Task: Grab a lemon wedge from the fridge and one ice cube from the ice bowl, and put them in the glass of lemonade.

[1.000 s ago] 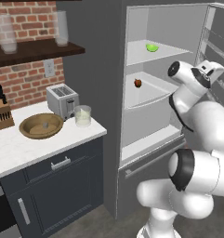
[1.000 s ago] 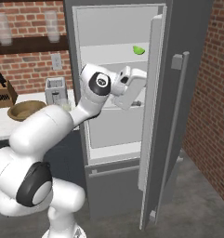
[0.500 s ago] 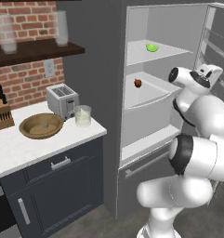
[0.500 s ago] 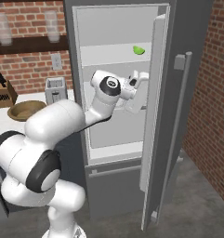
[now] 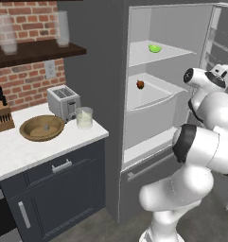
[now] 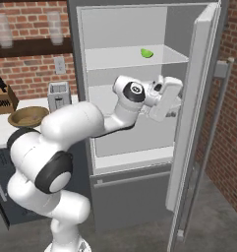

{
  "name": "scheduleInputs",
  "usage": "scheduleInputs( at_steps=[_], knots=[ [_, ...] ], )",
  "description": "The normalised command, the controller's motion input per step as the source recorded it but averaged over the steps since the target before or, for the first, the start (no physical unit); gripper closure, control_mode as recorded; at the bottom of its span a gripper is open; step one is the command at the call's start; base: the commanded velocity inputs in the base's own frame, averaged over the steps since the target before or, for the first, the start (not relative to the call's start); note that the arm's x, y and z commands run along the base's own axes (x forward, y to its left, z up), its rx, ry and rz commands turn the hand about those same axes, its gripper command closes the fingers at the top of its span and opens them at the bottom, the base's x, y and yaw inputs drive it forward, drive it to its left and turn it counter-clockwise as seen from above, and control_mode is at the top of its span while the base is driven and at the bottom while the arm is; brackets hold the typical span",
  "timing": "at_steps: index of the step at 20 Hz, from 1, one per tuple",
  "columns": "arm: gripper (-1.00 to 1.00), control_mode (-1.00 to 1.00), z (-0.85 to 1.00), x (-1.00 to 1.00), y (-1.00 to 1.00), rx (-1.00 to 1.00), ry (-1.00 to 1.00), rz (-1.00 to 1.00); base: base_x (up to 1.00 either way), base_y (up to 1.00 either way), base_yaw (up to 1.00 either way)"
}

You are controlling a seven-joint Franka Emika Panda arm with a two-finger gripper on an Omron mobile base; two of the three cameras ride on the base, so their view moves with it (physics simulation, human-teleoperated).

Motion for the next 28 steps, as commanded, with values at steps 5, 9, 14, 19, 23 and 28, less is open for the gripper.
scheduleInputs(
  at_steps=[5, 9, 14, 19, 23, 28],
  knots=[
    [-1.00, -1.00, 0.00, -0.05, -0.87, 0.00, 0.00, -0.01, 0.00, 0.00, 0.00],
    [-1.00, -1.00, 0.00, -0.08, -0.88, 0.00, 0.00, -0.02, 0.00, 0.00, 0.00],
    [-1.00, -1.00, 0.00, -0.06, -0.70, 0.00, 0.00, 0.00, 0.00, 0.00, 0.00],
    [-1.00, -1.00, 0.17, -0.34, -0.12, 0.00, -0.03, 0.00, 0.00, 0.00, 0.00],
    [-1.00, -1.00, 0.20, -0.41, 0.01, 0.00, -0.07, 0.00, 0.00, 0.00, 0.00],
    [-1.00, -1.00, 0.09, -0.50, 0.45, 0.00, -0.09, 0.00, 0.00, 0.00, 0.00]
  ],
)
